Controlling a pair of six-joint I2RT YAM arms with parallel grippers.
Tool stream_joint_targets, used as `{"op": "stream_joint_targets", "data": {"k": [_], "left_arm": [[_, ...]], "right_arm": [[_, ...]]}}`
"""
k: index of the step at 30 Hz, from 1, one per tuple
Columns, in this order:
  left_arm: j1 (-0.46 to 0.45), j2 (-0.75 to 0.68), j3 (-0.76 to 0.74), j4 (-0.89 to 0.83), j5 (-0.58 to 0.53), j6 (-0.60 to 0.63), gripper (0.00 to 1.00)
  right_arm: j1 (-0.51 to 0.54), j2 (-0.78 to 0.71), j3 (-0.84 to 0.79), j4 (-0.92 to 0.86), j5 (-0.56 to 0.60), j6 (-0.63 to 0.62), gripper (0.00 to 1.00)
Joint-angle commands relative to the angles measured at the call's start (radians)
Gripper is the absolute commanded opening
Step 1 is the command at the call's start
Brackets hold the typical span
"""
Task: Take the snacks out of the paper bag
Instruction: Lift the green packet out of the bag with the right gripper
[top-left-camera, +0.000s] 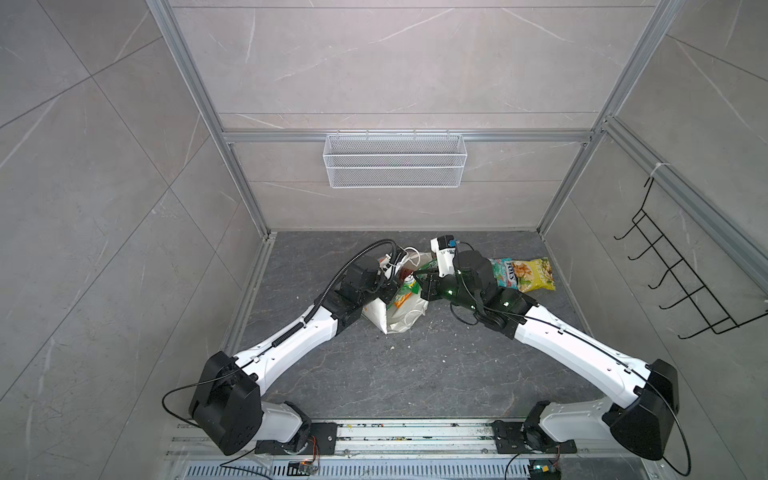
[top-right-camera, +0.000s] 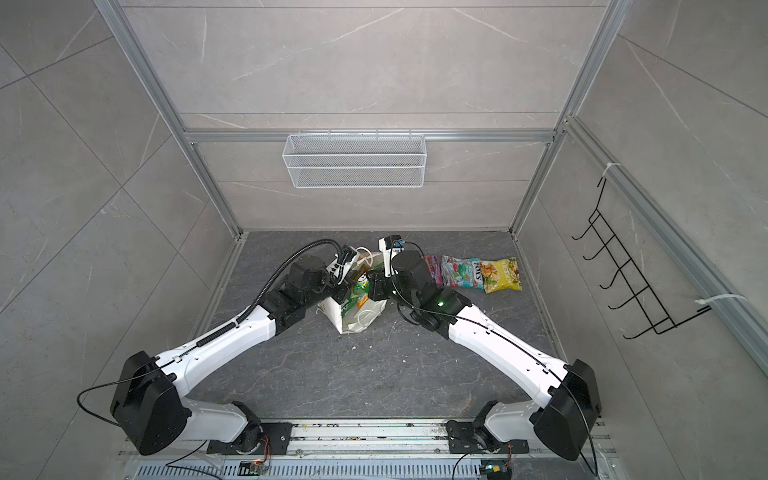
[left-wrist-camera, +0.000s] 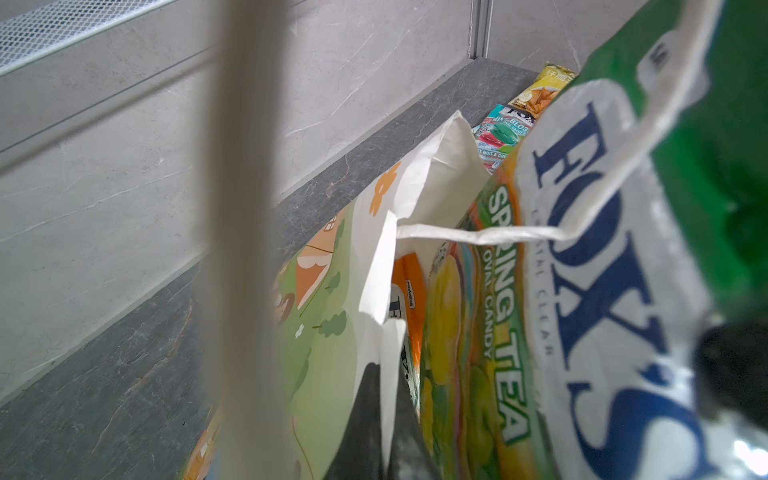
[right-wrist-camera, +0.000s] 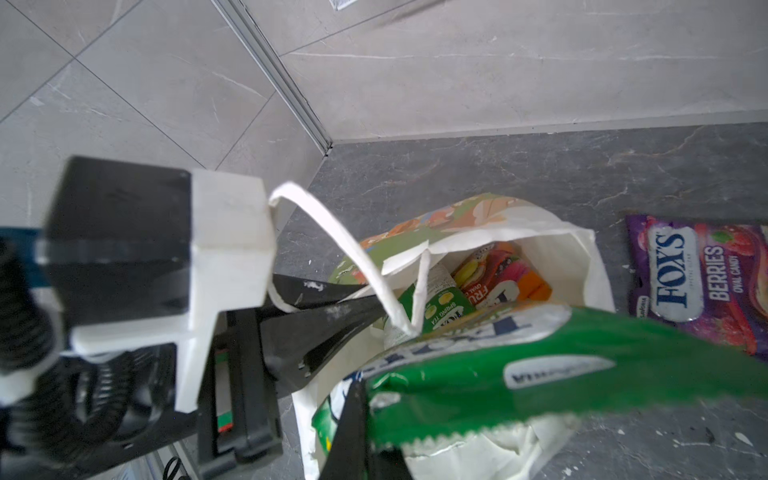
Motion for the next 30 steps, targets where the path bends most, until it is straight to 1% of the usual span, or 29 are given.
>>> {"op": "stream_joint_targets", "data": {"k": [1, 3, 8, 13, 15, 18, 21, 22, 27, 29, 30], "left_arm": [[0.000, -0.010, 0.048, 0.026, -0.029, 0.007, 0.00], [0.000, -0.013, 0.048, 0.024, -0.037, 0.009, 0.00], [0.006, -0.009, 0.077, -0.002, -0.046, -0.001, 0.00], [0.021, 0.004, 0.120, -0.045, -0.012, -0.008, 0.00], [0.025, 0.000, 0.131, -0.060, 0.022, 0.006, 0.00], [0.044, -0.015, 0.133, -0.079, 0.094, 0.038, 0.00], [0.079, -0.029, 0.137, -0.110, 0.177, 0.064, 0.00], [0.091, -0.032, 0.137, -0.118, 0.191, 0.070, 0.00], [0.130, -0.048, 0.141, -0.142, 0.228, 0.076, 0.00], [0.134, -0.053, 0.142, -0.144, 0.225, 0.078, 0.00], [0.136, -0.056, 0.142, -0.145, 0.224, 0.077, 0.00]], "right_arm": [[-0.006, -0.059, 0.048, 0.048, -0.021, -0.035, 0.00], [-0.009, -0.088, 0.039, 0.046, -0.020, -0.047, 0.00], [-0.012, -0.198, 0.021, 0.046, 0.024, -0.092, 0.00], [-0.016, -0.284, 0.041, 0.019, 0.096, -0.150, 0.00], [-0.019, -0.320, 0.041, 0.017, 0.140, -0.171, 0.00], [-0.027, -0.346, 0.061, -0.042, 0.254, -0.190, 0.00], [-0.061, -0.357, 0.082, -0.123, 0.351, -0.186, 0.00], [-0.080, -0.358, 0.084, -0.149, 0.364, -0.180, 0.00], [-0.169, -0.332, 0.108, -0.275, 0.347, -0.167, 0.00], [-0.216, -0.307, 0.116, -0.324, 0.302, -0.175, 0.00], [-0.249, -0.283, 0.129, -0.357, 0.253, -0.181, 0.00]]}}
